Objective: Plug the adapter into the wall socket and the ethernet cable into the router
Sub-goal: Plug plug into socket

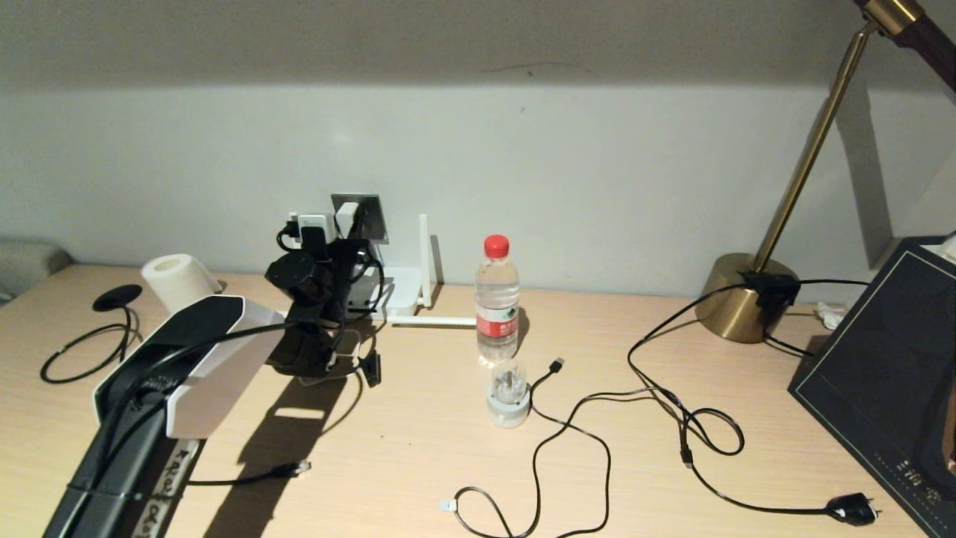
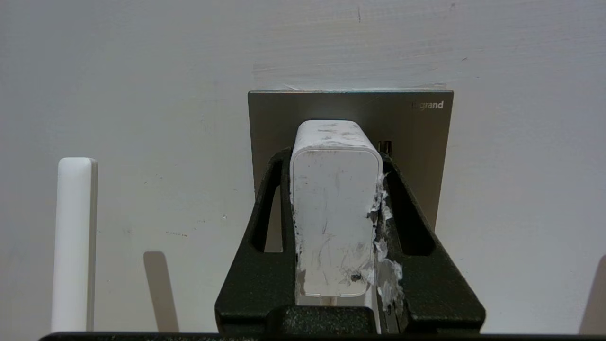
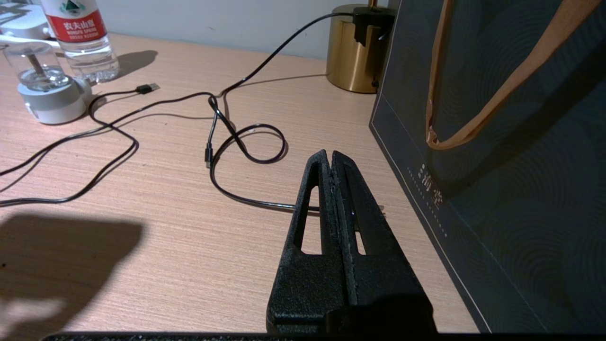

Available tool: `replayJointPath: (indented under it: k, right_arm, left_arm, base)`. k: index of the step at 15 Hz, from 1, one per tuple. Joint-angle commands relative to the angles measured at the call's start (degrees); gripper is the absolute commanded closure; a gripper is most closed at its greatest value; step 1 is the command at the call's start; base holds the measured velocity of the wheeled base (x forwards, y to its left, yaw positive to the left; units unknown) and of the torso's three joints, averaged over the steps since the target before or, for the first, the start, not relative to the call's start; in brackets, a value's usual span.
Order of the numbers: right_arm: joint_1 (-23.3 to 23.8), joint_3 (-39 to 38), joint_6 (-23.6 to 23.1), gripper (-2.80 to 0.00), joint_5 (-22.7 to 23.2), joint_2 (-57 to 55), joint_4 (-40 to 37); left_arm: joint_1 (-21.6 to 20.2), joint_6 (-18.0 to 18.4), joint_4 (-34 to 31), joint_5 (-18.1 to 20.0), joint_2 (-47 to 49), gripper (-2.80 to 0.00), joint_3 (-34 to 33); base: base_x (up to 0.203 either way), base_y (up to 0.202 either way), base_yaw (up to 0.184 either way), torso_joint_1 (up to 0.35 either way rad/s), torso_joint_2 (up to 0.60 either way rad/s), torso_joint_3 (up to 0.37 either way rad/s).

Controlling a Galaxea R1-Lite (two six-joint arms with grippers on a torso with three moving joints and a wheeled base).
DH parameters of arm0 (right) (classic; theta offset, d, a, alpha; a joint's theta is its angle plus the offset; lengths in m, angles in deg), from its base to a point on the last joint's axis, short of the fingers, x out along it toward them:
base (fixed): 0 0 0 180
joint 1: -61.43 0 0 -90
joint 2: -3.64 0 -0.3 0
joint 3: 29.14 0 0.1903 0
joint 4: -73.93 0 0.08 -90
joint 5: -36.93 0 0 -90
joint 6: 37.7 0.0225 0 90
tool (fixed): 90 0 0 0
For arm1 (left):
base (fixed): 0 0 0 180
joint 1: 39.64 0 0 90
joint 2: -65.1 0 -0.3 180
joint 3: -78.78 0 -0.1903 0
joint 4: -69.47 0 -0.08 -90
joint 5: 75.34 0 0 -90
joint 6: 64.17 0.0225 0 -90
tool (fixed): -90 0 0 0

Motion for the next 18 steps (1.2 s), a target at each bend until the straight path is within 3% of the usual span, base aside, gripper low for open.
replayJointPath:
  k: [1,17,18]
  right_arm:
    - [-0.02,-2.02,-0.04,0.0,0.02,0.06,0.05]
    - [-0.02,-2.02,-0.04,0.0,0.02,0.06,0.05]
    - [-0.02,-2.02,-0.04,0.0,0.02,-0.03,0.05]
  left_arm:
    - [0.0,0.05,0.73,-0.16,0.26,0.0,-0.2]
    - [0.04,0.14,0.47,0.02,-0.91,0.0,-0.63]
    - [0.07,0.05,0.55,0.06,-1.37,-2.8,-0.55]
  base:
    - [0.0,0.0,0.0,0.0,0.0,0.0]
    - [0.0,0.0,0.0,0.0,0.0,0.0]
    - [0.0,0.0,0.0,0.0,0.0,0.0]
